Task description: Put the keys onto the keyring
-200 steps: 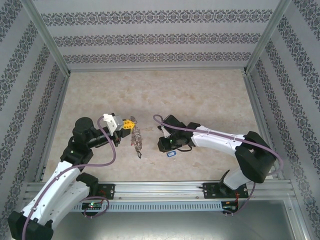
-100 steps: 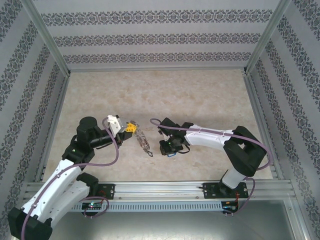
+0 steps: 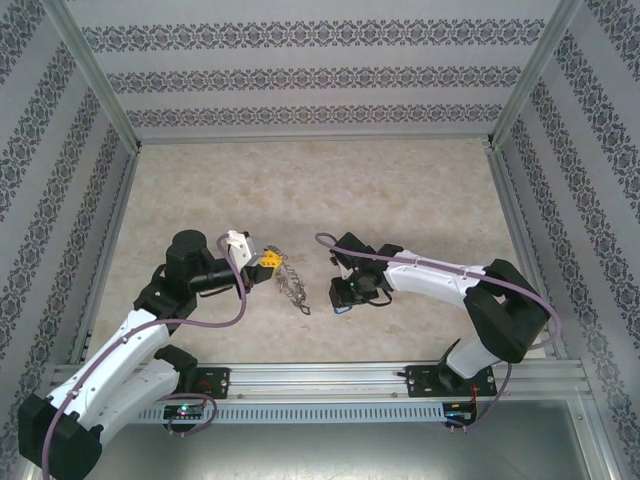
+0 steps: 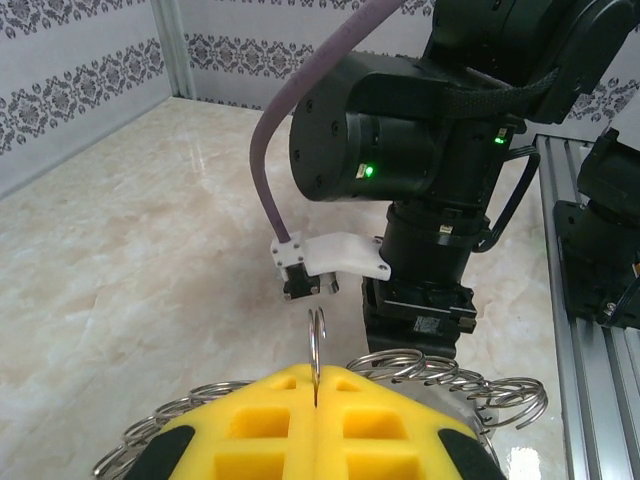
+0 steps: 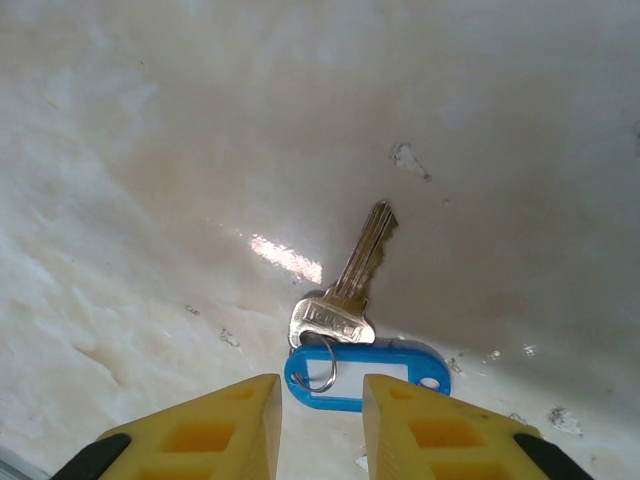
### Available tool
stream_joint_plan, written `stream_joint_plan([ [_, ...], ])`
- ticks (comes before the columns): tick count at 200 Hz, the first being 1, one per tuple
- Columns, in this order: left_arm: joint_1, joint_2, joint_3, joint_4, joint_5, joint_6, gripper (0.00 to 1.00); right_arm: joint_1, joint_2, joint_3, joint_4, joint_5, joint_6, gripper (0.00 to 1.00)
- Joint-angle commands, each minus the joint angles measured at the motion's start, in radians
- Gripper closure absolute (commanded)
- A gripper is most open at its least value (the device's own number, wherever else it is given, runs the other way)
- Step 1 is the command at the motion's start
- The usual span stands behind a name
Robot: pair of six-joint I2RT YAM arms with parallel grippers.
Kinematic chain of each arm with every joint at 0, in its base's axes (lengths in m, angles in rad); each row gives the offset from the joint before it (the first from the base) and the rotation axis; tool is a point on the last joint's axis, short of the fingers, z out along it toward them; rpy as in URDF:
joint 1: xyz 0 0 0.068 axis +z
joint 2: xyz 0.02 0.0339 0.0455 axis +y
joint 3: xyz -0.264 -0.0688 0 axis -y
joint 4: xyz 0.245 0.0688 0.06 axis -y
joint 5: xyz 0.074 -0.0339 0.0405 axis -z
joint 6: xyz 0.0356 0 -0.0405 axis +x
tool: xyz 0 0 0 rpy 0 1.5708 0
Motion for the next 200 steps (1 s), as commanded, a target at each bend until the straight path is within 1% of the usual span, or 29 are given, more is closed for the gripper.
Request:
stream_joint_plan([
  [1,-0.018,-0.008,-0.014,0.071,0.021,-0.008,1.00,0.009,0.051,0.017,-0.012,-0.030,-0.013,0.72],
  [24,-0.021,-0.005,-0.015,0.063,0.013,-0.003,1.00,0.015,0.104,0.044,-0.025,-0.023,-0.017,0.72],
  [47,-0.021,-0.002,-0.015,0.058,0.014,0.001,1.00,0.027,0.128,0.051,0.000,-0.032,-0.017,0.73],
  [73,-0.021,0.002,-0.015,0.054,0.011,0.003,1.00,0.038,0.143,0.076,-0.026,-0.006,-0.014,0.81],
  [83,-0.022,0.000,-0.016,0.054,0.010,0.003,1.00,0.041,0.134,0.080,-0.033,0.010,-0.013,0.82],
  [94,-0.021,-0.002,-0.018,0.055,0.006,0.003,1.00,0.043,0.121,0.080,-0.028,0.018,-0.012,0.90],
  [99,-0.022,-0.002,-0.018,0.055,0.004,0.002,1.00,0.044,0.115,0.082,-0.027,0.017,-0.013,0.92],
  [170,-0.022,0.003,-0.015,0.062,-0.005,-0.005,1.00,0.048,0.049,0.098,-0.026,0.023,-0.022,0.94],
  [200,-0.022,0.005,-0.018,0.059,-0.011,-0.005,1.00,0.051,0.090,0.111,-0.034,0.016,-0.023,0.91],
])
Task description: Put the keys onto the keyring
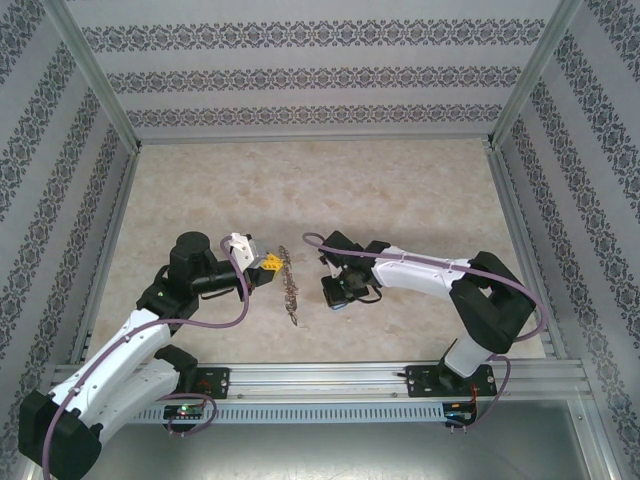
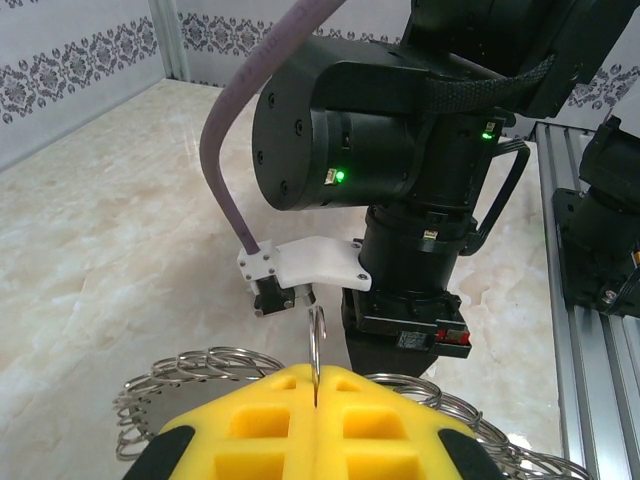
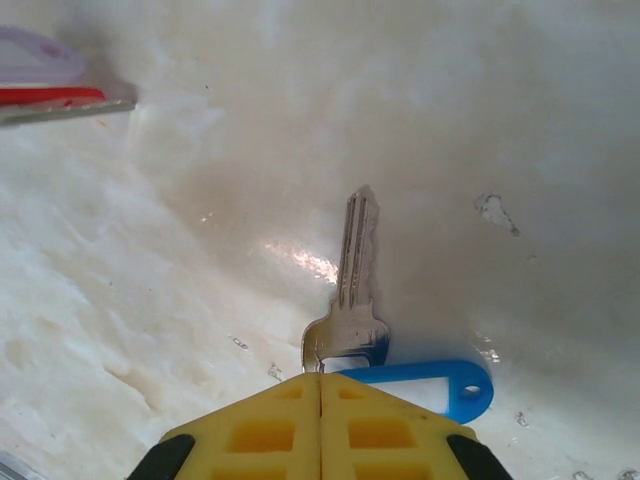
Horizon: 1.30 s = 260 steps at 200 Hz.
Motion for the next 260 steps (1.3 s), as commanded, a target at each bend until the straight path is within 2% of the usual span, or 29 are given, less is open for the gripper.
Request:
stream_joint_plan([
  [1,-0.015,-0.003,0.001,0.059,0.001,-0.005,1.00,0.016,0.022,0.028,-0.031,0.016,-0.013,0.91],
  [57,-0.014,-0.003,-0.001,0.052,-0.008,-0.002,1.00,0.025,0.083,0.054,-0.032,0.015,-0.012,0.88],
  [122,-0.014,-0.008,-0.008,0.053,-0.009,-0.002,1.00,0.034,0.087,0.057,-0.005,-0.012,0.009,0.82],
  [206,-0.015,-0.016,-0.011,0.047,-0.013,0.000,1.00,0.036,0.079,0.060,-0.037,0.024,-0.013,0.93],
  [218,-0.015,-0.014,-0.011,0.048,-0.013,0.000,1.00,0.035,0.071,0.054,-0.035,0.028,-0.015,0.98],
  [260,-0.014,-0.011,-0.008,0.049,-0.001,0.004,1.00,0.018,-0.013,0.014,-0.019,0.071,-0.014,0.98],
])
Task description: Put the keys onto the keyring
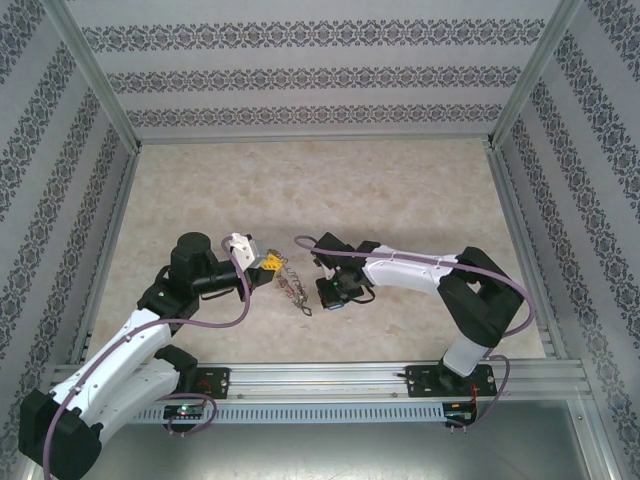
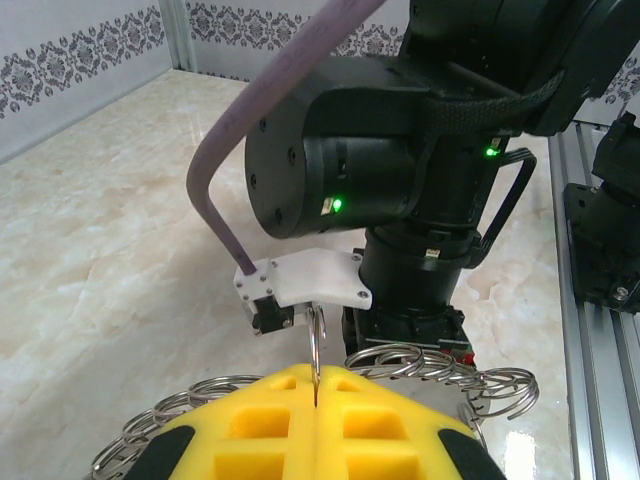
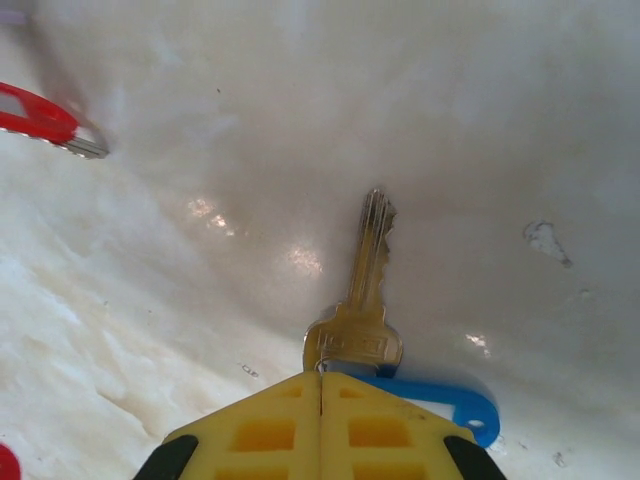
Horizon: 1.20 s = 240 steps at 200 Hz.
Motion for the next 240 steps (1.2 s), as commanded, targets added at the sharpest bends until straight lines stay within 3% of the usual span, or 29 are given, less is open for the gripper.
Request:
stream_joint_plan([
  [1,-0.014,-0.015,0.000,0.050,0.019,0.004,1.00,-0.008,-0.068,-0.024,-0.016,0.055,-0.012,0.98],
  [75,-0.021,0.057,0.020,0.098,0.030,0.007,1.00,-0.158,-0.138,-0.143,-0.024,0.073,-0.044,0.98],
  [136,-0.045,0.102,0.051,0.105,0.008,0.003,1.00,-0.163,-0.046,-0.104,0.016,0.038,-0.071,0.97],
  [240,-0.061,0.079,0.047,0.128,-0.056,-0.016,1.00,-0.162,-0.038,-0.100,0.020,0.033,-0.086,0.90],
])
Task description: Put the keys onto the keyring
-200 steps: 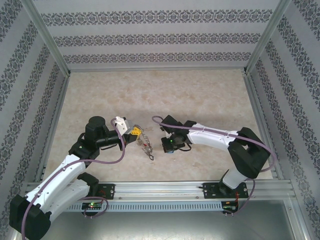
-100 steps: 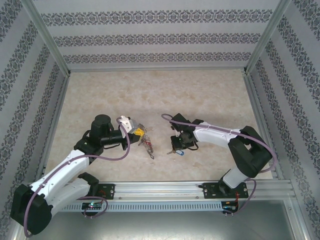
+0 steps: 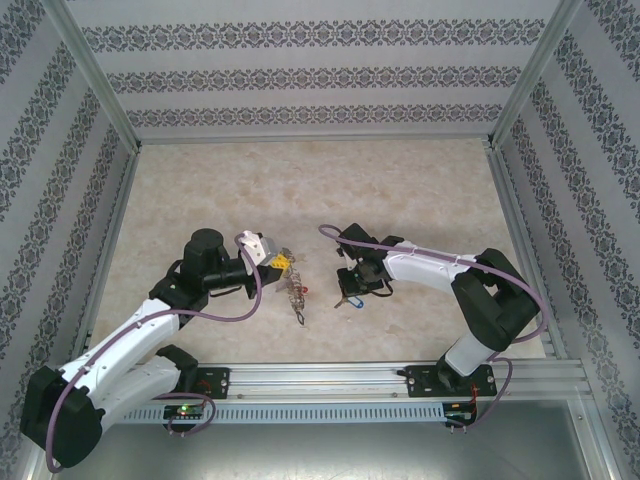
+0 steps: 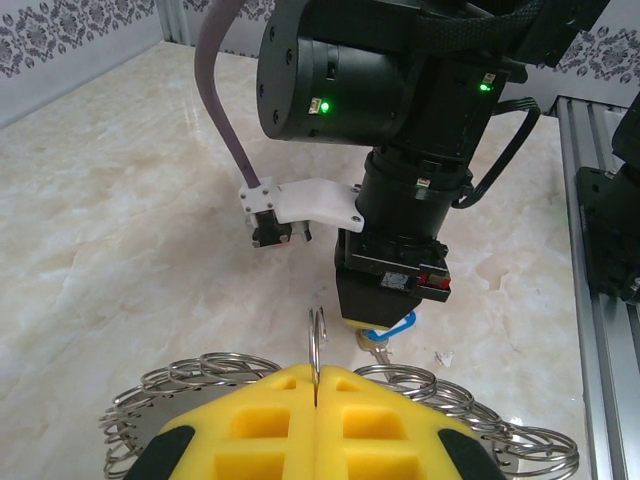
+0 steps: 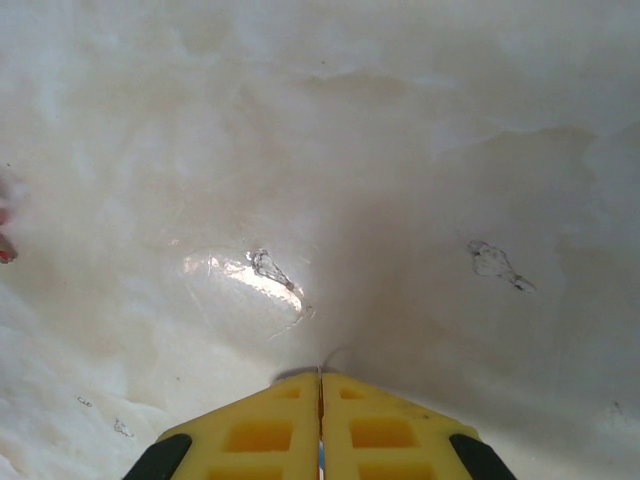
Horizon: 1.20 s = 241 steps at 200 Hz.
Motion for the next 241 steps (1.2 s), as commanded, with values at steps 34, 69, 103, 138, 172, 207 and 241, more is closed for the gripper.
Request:
stream_joint_plan([
  [34,-0.015,-0.019,0.041,0.068,-0.004,-0.008,1.00,-0.001,0.019,-0.002,-0.014,0.001,-0.008,0.90],
  [69,-0.015,-0.019,0.035,0.066,0.000,-0.004,1.00,0.002,0.021,0.003,-0.019,0.008,-0.001,0.90],
  [103,-0.014,-0.022,0.028,0.075,-0.002,-0.001,1.00,0.006,0.026,0.013,-0.033,0.009,-0.001,0.90],
  [138,-0.014,-0.019,0.024,0.092,-0.005,-0.001,1.00,0.009,0.024,0.015,-0.038,0.021,0.006,0.89],
  [172,-0.015,-0.036,0.020,0.084,-0.006,0.000,1.00,0.009,0.030,0.022,-0.040,0.027,0.008,0.87],
  [207,-0.015,-0.071,-0.003,0.065,-0.017,0.002,1.00,0.009,0.019,0.037,-0.063,0.034,0.011,0.83],
  [241,-0.015,-0.089,-0.015,0.062,-0.034,0.002,1.00,0.014,-0.035,0.032,-0.063,0.051,0.038,0.79],
])
